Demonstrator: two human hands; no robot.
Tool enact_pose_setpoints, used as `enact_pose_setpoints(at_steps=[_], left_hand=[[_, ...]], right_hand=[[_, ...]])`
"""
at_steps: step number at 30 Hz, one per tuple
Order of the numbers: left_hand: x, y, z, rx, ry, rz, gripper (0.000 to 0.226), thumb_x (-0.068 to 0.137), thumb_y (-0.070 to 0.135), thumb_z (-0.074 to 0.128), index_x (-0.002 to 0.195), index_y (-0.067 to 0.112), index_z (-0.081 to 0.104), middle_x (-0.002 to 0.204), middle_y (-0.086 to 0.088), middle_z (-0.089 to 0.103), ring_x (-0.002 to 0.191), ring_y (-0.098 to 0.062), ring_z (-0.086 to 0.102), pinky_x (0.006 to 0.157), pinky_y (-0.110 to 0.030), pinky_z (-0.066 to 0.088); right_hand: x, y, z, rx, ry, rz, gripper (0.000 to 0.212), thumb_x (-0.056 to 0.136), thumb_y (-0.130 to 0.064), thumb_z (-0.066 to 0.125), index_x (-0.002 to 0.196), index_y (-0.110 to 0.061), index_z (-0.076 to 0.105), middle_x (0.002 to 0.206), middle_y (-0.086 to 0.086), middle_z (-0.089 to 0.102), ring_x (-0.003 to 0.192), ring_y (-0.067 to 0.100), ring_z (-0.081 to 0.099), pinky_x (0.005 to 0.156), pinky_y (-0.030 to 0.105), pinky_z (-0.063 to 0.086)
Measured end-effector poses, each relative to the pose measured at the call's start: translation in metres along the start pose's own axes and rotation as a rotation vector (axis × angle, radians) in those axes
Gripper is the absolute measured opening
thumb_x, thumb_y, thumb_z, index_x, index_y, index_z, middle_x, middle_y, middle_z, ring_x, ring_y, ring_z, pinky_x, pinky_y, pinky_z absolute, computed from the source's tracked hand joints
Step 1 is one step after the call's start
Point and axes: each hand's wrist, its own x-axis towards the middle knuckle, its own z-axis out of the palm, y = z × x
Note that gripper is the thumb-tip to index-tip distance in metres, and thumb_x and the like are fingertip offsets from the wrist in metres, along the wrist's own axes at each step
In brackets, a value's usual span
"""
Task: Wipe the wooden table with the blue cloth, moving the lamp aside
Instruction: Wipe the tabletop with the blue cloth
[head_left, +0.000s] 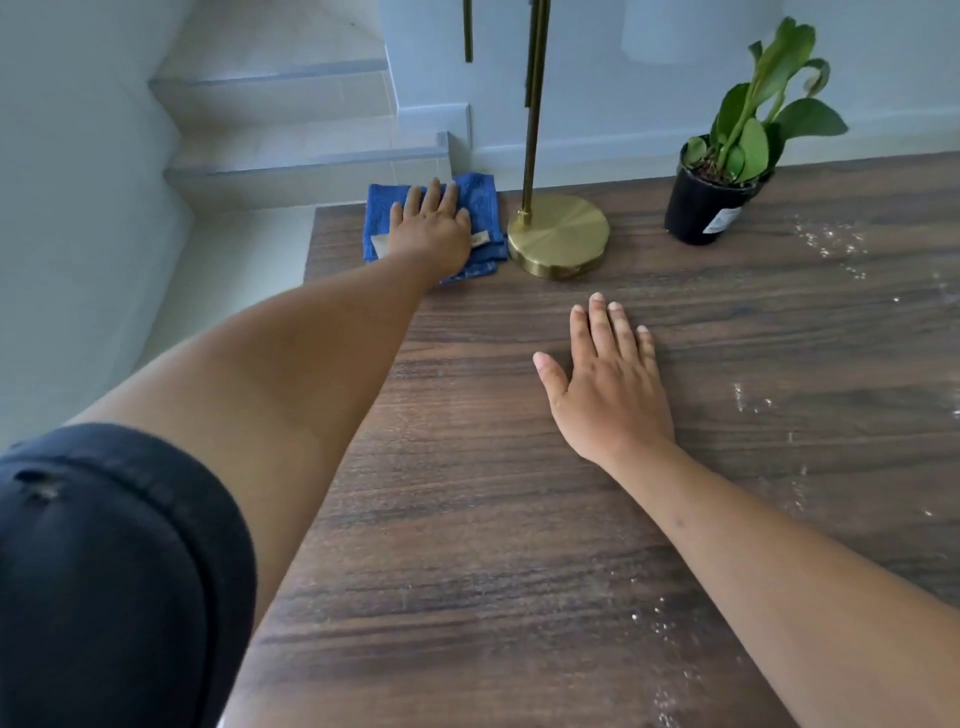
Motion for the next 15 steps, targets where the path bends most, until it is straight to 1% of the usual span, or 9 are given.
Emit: enact_pose_setpoints(at_steps=[3, 6, 10, 13, 15], left_hand=[[-0.045, -0.001, 0.003, -0.011, -0.020, 0.001, 0.058, 0.103, 0.038, 0.012, 0.158, 0.023, 0.003, 0.166, 0.000, -0.005, 0.152, -0.023, -0.006, 0.122, -0.044, -0.003], [-0.103, -0.005, 0.010, -0.033, -0.017, -0.006, 0.057, 0.104, 0.040, 0.012, 0.158, 0.025, 0.003, 0.166, 0.002, -0.005, 0.152, -0.022, -0.007, 0.122, -0.043, -0.004], [-0.180, -0.009, 0.019, -0.036, -0.015, -0.028, 0.058, 0.104, 0.044, 0.011, 0.158, 0.026, -0.001, 0.165, 0.003, -0.009, 0.152, -0.021, -0.010, 0.122, -0.043, -0.006], [-0.219, -0.003, 0.025, -0.041, -0.012, -0.046, 0.059, 0.104, 0.046, 0.011, 0.158, 0.026, -0.003, 0.165, 0.004, -0.011, 0.151, -0.020, -0.013, 0.121, -0.041, -0.009], [-0.231, 0.000, 0.028, -0.055, -0.030, -0.060, 0.059, 0.105, 0.047, 0.012, 0.158, 0.025, -0.003, 0.165, 0.003, -0.013, 0.151, -0.019, -0.015, 0.121, -0.040, -0.009]], right_hand=[[0.001, -0.001, 0.000, 0.011, -0.011, 0.005, 0.075, 0.101, -0.059, 0.010, 0.159, -0.012, 0.004, 0.167, 0.008, -0.005, 0.153, 0.023, -0.006, 0.124, 0.045, -0.003], [0.000, -0.002, -0.001, 0.023, -0.019, 0.010, 0.075, 0.101, -0.059, 0.011, 0.159, -0.011, 0.006, 0.167, 0.009, -0.003, 0.153, 0.024, -0.004, 0.124, 0.046, -0.001], [-0.002, -0.003, -0.006, 0.040, -0.037, 0.002, 0.075, 0.101, -0.058, 0.013, 0.158, -0.010, 0.006, 0.166, 0.011, -0.002, 0.153, 0.025, -0.003, 0.124, 0.047, -0.001], [-0.002, -0.003, -0.011, 0.040, -0.060, 0.002, 0.076, 0.101, -0.059, 0.013, 0.158, -0.010, 0.006, 0.166, 0.011, -0.002, 0.153, 0.025, -0.003, 0.124, 0.046, -0.002], [-0.002, -0.004, -0.013, 0.037, -0.076, 0.000, 0.076, 0.101, -0.059, 0.013, 0.159, -0.010, 0.006, 0.166, 0.011, -0.003, 0.153, 0.026, -0.004, 0.123, 0.046, -0.002]])
